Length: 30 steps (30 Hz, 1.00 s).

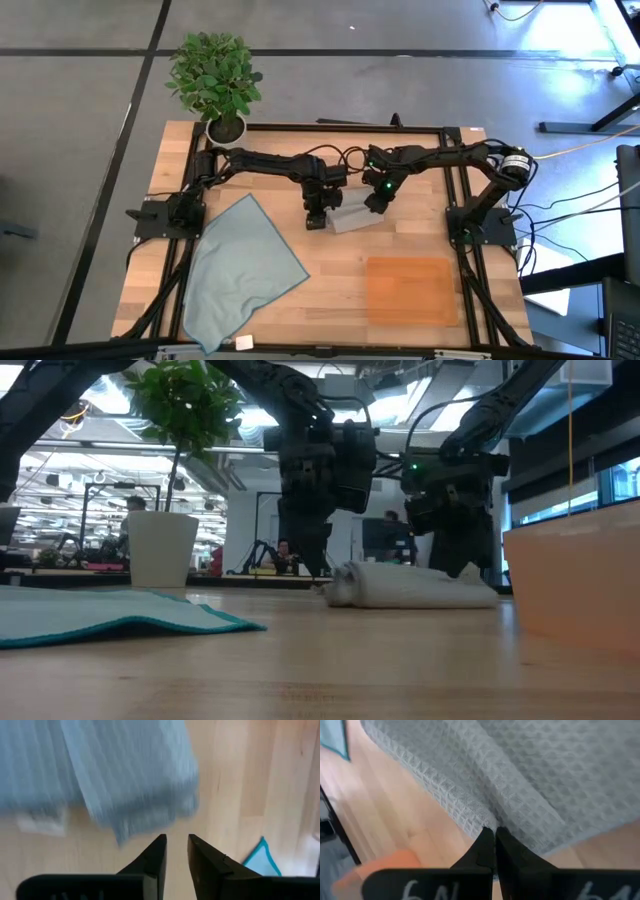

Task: Roll microfiber towels into tight, uniform cylinder then place into a basket
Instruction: Roll the gray microfiber towel

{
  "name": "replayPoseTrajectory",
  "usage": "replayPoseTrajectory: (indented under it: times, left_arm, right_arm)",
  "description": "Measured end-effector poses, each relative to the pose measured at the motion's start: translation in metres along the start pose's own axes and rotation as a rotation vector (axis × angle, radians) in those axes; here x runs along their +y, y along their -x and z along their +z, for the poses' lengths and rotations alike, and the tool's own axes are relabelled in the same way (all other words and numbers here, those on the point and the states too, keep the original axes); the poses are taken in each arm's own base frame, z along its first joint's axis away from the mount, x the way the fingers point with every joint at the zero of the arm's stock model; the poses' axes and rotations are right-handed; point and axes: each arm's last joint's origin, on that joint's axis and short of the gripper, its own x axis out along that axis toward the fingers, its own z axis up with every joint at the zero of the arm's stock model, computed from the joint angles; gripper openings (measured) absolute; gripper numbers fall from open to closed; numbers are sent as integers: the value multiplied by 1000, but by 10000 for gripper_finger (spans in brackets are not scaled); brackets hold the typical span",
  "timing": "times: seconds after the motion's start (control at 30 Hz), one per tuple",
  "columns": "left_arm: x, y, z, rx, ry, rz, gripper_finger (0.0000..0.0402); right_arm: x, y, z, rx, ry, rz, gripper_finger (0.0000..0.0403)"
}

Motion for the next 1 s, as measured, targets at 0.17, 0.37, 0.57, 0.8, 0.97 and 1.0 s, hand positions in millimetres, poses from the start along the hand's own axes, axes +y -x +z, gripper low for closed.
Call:
replayPoseTrajectory:
  times: [0.17, 0.37, 0.57, 0.8, 0.97, 1.0]
  left_arm:
    - [4, 12, -1, -21, 11, 95, 65]
    - [6, 19, 9, -119, -20, 223, 66]
    - [-2, -2, 17, -200, -115, 273, 67]
    - [-9, -5, 21, -226, -181, 328, 68]
    - [-6, -13, 15, -214, -180, 338, 68]
    - [-6, -15, 14, -213, -180, 338, 68]
  right_arm:
    - [0, 0, -1, 10, 11, 3, 5]
    - [0, 0, 0, 7, 15, 10, 5]
    - [2, 2, 0, 11, 15, 12, 5]
    - [13, 16, 8, -37, 64, 24, 5]
    - [19, 23, 15, -73, 83, 9, 5]
    - [20, 25, 16, -80, 87, 9, 5]
